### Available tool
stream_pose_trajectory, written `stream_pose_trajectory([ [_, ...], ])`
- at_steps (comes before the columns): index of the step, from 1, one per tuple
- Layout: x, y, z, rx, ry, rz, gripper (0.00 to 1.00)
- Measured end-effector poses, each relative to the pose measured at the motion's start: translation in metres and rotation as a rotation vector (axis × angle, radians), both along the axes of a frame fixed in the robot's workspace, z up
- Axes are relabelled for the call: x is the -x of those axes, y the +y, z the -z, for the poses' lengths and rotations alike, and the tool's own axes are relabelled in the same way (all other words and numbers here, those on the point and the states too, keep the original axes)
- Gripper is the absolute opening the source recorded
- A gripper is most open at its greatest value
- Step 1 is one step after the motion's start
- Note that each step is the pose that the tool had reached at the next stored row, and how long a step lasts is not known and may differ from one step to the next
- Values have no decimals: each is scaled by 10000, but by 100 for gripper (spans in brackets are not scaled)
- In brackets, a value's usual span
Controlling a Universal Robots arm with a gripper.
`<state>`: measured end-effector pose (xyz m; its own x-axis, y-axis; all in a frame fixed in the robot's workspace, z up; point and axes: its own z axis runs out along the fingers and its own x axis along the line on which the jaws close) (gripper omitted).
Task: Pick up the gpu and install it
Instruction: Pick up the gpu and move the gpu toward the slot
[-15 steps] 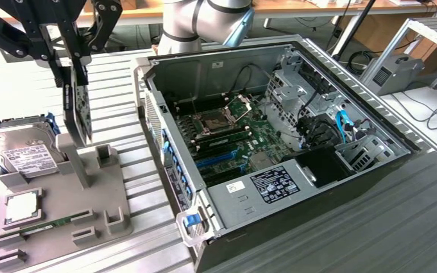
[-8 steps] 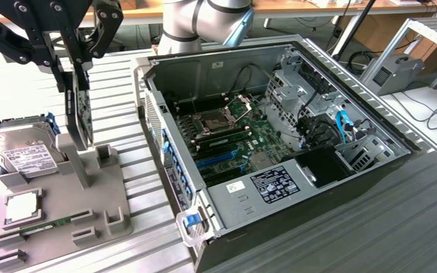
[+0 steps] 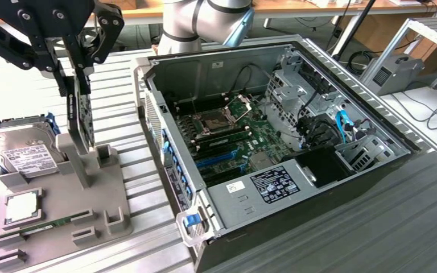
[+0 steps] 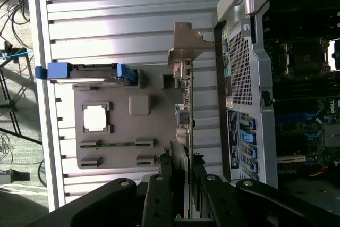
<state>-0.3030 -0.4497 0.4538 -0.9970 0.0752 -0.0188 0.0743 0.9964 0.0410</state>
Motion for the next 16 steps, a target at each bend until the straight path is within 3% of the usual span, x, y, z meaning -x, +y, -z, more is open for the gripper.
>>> stream_pose_trajectory([
  [16, -43, -2, 27, 0, 0, -1, 26],
])
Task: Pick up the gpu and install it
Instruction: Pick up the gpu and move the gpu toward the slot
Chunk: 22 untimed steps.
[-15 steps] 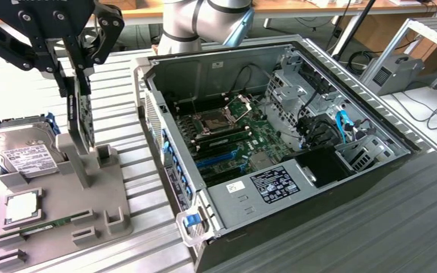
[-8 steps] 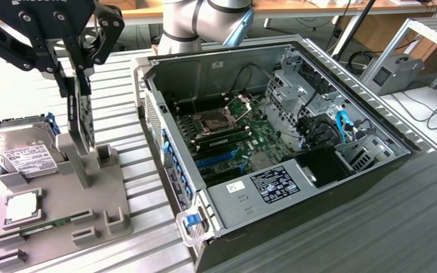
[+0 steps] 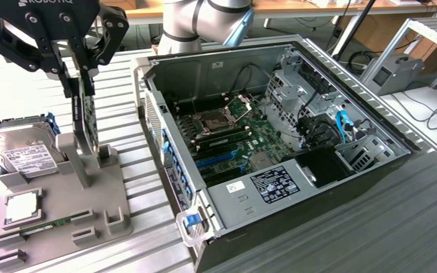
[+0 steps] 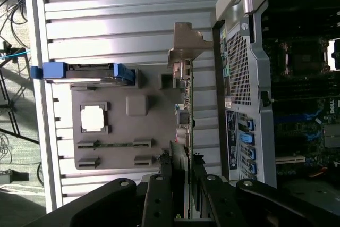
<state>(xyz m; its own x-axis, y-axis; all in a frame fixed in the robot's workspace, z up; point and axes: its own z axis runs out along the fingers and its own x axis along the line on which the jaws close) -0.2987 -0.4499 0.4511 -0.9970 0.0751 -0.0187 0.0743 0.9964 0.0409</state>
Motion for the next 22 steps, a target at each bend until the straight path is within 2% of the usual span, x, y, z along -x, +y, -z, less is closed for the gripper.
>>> stream_pose_trajectory([
  [22, -123, 0, 33, 11, -1, 1, 26],
])
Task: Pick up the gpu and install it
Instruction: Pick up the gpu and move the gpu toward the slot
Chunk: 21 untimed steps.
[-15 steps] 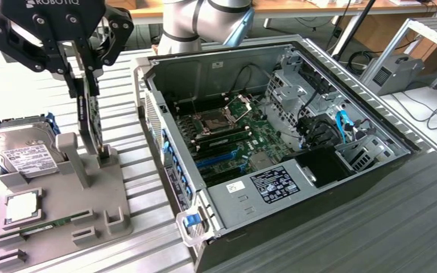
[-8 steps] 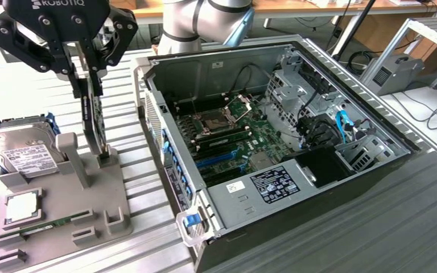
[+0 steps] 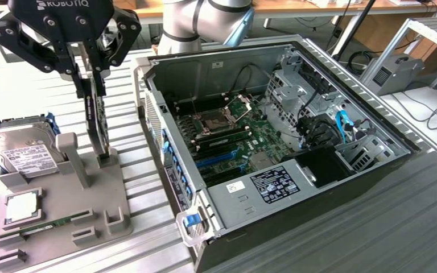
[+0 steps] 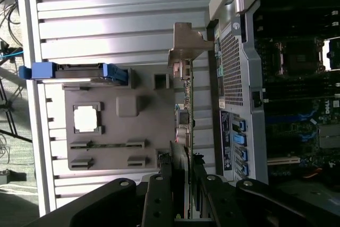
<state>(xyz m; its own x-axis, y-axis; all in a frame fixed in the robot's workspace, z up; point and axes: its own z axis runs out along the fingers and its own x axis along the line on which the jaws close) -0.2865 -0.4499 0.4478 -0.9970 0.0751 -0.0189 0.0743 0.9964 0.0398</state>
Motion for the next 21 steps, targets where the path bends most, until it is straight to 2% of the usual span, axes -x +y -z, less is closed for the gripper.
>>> stream_pose_trajectory([
  [18, -116, 0, 27, 16, 0, 0, 26],
  [21, -287, 0, 49, 36, 0, 1, 26],
])
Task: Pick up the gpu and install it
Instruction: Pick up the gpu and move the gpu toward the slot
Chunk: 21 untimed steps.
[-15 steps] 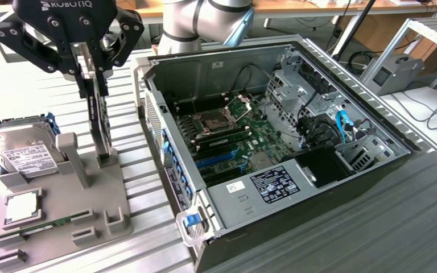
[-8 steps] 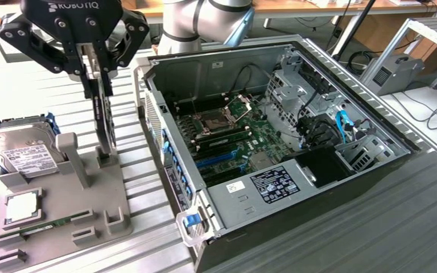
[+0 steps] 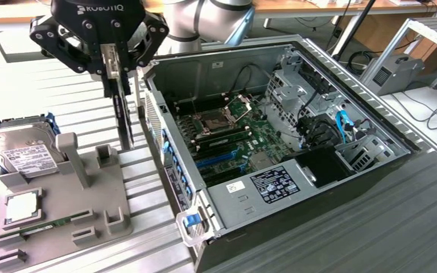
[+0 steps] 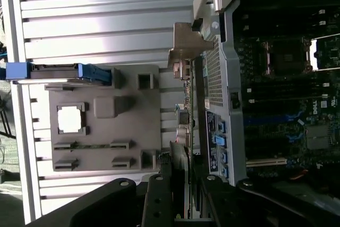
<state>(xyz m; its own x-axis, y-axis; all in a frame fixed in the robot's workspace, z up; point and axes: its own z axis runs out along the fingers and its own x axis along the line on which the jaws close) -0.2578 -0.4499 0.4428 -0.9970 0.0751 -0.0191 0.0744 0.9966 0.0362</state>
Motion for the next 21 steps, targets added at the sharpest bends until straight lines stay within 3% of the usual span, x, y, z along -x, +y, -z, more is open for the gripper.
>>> stream_pose_trajectory([
  [5, -199, 0, 31, 3, -1, 0, 26],
  [7, -343, 0, 51, 16, 0, 0, 26],
  [21, -433, 0, 64, 35, 0, -1, 26],
])
